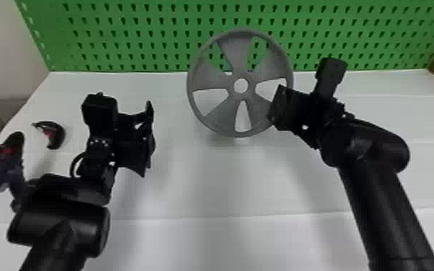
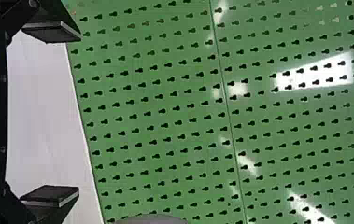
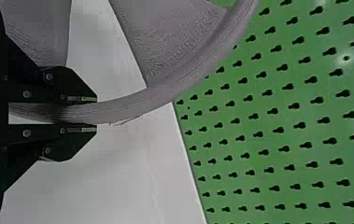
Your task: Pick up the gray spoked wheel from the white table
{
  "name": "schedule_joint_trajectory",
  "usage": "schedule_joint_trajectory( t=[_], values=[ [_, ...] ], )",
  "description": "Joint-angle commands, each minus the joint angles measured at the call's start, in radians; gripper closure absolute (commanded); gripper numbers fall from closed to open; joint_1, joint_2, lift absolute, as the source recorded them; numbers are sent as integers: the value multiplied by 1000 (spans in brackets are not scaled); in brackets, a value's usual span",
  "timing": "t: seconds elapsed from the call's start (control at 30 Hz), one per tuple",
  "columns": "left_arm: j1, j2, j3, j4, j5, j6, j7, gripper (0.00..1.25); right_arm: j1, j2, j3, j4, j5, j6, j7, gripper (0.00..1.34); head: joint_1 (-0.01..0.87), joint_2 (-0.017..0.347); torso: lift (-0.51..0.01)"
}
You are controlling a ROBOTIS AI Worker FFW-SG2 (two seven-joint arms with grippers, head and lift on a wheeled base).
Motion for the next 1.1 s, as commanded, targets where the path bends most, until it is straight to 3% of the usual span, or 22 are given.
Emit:
schedule_joint_trajectory(
  t=[0.0,0.17,0.47,1.07],
  values=[
    [1,0,3,-7,3,0,0,128,37,1,3,-20,46,-83,39,1118,767,20,-90],
    [-1,0,3,-10,8,0,0,128,66,3,9,-22,106,-200,116,1118,767,20,-90],
    [-2,-2,3,-16,26,-9,0,128,128,3,11,-22,139,-384,185,1118,767,21,-90],
    [16,-2,33,-16,178,-61,-6,128,206,10,31,-17,268,-581,200,1118,767,21,-90]
  ],
)
